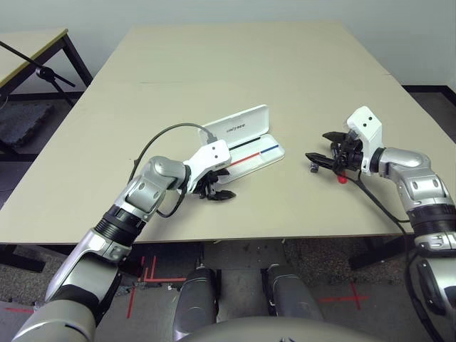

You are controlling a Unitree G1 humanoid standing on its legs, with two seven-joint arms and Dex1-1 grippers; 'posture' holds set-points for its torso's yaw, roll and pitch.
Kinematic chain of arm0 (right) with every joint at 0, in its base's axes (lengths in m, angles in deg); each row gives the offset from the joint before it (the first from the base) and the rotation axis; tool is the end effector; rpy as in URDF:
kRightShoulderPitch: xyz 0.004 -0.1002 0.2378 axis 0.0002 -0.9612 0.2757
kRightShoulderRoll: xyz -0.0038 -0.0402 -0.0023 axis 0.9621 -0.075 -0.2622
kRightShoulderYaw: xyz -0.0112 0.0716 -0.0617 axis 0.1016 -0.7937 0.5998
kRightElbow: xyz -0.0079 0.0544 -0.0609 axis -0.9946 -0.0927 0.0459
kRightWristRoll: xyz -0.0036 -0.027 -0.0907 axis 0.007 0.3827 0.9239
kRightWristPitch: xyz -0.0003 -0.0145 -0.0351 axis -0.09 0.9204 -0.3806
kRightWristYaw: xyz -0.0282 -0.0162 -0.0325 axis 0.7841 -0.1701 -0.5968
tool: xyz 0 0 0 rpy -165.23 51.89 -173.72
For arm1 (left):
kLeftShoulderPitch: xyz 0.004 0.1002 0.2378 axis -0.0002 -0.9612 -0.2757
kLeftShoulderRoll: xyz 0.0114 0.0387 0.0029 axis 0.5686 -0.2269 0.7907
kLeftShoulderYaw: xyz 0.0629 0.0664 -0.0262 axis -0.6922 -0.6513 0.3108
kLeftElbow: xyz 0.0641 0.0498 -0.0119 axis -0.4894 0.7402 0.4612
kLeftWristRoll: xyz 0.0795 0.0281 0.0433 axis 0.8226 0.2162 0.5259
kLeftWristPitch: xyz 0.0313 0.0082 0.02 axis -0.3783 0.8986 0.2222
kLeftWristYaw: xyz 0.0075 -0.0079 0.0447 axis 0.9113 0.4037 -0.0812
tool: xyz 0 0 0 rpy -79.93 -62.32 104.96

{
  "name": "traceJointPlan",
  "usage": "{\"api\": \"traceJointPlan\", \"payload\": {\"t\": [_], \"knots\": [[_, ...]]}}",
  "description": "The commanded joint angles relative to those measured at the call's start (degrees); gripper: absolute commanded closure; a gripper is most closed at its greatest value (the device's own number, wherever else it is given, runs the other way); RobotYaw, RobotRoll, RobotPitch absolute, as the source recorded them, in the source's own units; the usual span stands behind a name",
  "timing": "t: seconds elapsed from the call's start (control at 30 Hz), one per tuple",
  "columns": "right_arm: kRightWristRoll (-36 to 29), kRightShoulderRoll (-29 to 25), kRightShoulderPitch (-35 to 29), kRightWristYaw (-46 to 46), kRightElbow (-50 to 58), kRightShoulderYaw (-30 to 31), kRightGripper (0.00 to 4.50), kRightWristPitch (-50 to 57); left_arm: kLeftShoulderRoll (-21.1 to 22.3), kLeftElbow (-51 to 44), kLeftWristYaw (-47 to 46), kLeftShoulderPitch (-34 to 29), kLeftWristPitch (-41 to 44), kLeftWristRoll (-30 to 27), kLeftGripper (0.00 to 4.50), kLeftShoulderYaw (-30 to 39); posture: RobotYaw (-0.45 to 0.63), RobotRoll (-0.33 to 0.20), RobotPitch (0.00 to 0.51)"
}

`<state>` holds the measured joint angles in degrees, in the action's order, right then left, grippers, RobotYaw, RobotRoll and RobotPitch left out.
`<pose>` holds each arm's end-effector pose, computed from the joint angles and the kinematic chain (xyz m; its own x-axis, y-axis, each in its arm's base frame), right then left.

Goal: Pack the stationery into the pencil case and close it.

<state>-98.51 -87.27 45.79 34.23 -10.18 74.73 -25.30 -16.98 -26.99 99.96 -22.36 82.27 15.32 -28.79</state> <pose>0.2822 -0.2653 0.1339 0.7256 0.5950 -0.3455 -0.6769 0.7074 -0.2035 0.2810 0.1656 0.1333 0.2945 -0.7105 -0.6391 0.9533 0.2649 0.1447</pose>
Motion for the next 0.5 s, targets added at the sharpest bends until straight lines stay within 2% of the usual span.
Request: {"api": "traceJointPlan", "payload": {"t": [0.03,0.1,0.33,0.5], "knots": [[0.50,0.33,-0.38,-0.58,0.67,0.06,0.00,0.01,0.20,2.07,0.83,0.52,0.96,0.57,3.69,-0.12,-0.15,0.000,0.043],[0.60,0.36,-0.39,-0.78,0.75,0.10,0.00,-0.02,-0.23,2.80,0.59,1.28,0.40,0.59,4.45,0.33,-0.15,0.000,0.043],[-1.16,-0.33,-0.83,1.42,3.13,-0.44,0.00,1.53,0.08,4.14,2.36,4.05,-3.17,1.69,4.45,-0.01,-0.15,0.000,0.041],[-3.22,-2.64,-2.66,5.65,7.00,-0.38,0.00,5.30,2.51,3.29,5.50,4.33,-6.98,2.67,4.45,-0.34,-0.15,0.000,0.043]]}}
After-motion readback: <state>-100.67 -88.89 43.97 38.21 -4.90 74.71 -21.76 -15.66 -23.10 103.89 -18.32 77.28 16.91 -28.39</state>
